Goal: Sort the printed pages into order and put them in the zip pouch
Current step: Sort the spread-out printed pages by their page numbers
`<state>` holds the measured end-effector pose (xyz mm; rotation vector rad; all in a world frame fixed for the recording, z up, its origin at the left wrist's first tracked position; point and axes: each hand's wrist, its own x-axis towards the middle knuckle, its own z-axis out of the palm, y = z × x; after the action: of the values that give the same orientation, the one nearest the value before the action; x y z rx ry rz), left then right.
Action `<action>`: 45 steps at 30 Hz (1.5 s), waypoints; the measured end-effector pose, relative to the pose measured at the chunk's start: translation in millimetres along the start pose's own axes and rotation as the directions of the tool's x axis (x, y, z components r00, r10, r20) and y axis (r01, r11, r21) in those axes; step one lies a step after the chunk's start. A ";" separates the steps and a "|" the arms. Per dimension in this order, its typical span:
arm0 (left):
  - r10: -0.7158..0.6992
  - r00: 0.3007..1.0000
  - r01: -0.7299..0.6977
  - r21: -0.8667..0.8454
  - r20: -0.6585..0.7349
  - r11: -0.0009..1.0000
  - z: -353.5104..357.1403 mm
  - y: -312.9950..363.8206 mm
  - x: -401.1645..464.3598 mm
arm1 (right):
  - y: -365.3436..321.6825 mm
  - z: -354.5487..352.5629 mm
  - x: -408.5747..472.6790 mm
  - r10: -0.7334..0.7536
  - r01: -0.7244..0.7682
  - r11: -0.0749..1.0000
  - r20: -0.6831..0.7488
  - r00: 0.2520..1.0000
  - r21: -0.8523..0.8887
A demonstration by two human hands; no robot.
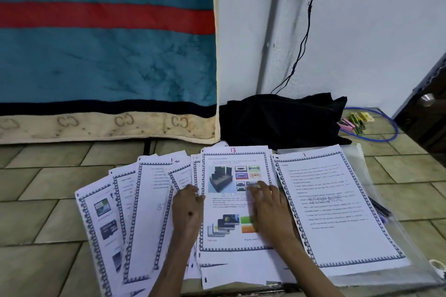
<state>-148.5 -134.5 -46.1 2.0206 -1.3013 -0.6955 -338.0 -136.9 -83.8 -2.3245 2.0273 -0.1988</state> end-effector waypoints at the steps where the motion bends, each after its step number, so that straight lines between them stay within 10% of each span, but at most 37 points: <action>1: -0.010 1.000 0.010 0.005 0.019 1.000 -0.9 0.1 -1.2 | -4.6 -1.5 -0.8 0.000 0.000 1.000 0.005 1.000 -0.020; 15: -0.054 0.995 0.060 -0.069 0.086 0.996 -1.3 4.2 2.0 | -15.8 -27.6 13.2 0.100 -0.128 0.966 0.129 0.987 0.223; 20: 0.048 0.982 -0.007 -0.220 0.183 0.975 6.2 32.7 -19.6 | -13.4 -63.4 21.9 0.120 -0.374 0.563 0.374 0.920 0.737; 25: 0.112 0.854 0.109 -0.384 0.508 0.917 17.5 46.8 -29.5 | -8.4 -73.1 20.5 0.275 -0.485 0.340 0.408 0.871 0.806; 28: 0.041 0.942 0.053 -0.267 0.334 0.962 6.5 33.4 -18.4 | 6.5 -73.3 18.3 0.311 -0.527 0.273 0.445 0.840 0.805; 31: -0.062 0.997 0.064 -0.061 0.040 0.996 1.9 12.0 0.4 | 17.4 -64.6 21.0 0.296 -0.465 0.258 0.388 0.873 0.847; 37: -0.115 0.987 0.100 -0.137 -0.109 0.986 -2.8 6.6 16.0 | 25.2 -38.9 23.8 0.243 -0.284 0.366 0.203 0.948 0.886; 45: -0.086 0.995 0.056 -0.395 -0.058 0.917 -5.3 31.8 0.5 | 12.1 -55.1 21.5 0.198 -0.276 0.545 0.198 0.960 0.792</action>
<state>-163.3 -143.8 -19.0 1.7514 -0.9570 -0.8332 -354.1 -157.3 -29.3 -1.4219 1.6336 -0.8107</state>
